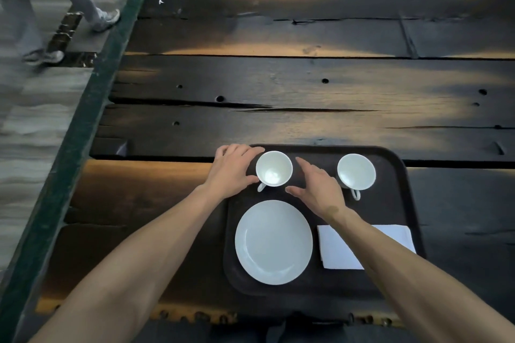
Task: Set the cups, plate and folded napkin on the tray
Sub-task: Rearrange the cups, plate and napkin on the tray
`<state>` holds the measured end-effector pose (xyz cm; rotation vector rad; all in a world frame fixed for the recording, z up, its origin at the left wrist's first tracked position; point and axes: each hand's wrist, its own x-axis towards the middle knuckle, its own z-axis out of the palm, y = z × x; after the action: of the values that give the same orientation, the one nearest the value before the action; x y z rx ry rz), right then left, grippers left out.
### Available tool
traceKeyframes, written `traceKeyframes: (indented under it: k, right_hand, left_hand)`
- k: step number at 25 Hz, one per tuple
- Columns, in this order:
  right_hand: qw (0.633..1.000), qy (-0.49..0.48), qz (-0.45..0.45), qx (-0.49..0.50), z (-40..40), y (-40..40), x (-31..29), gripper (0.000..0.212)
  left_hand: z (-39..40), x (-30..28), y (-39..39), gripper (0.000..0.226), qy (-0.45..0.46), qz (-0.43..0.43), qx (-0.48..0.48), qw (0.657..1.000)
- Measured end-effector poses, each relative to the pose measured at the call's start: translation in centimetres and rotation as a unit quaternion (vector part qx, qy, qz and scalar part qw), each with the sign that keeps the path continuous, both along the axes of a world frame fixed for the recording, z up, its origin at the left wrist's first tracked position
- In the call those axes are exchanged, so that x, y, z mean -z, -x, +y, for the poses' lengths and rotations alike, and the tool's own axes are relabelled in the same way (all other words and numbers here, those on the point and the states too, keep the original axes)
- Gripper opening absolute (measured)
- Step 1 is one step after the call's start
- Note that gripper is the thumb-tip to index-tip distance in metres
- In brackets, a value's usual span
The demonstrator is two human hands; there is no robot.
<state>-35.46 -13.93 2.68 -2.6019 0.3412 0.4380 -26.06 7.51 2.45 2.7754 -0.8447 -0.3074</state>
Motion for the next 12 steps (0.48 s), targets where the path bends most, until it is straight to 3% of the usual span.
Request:
traceKeyframes:
  k: [4,12]
  right_hand:
    - [0.999,-0.046,-0.026,-0.001,0.5,-1.1,0.7,0.081]
    - [0.994,-0.090,-0.058,0.024,1.2,-1.2,1.3,0.085]
  left_hand:
    - [-1.1,0.6,-1.5,0.080,-0.001,0.067,0.011,0.998]
    - [-1.4,1.7,-1.5,0.070,0.056,0.104,0.011,0.993]
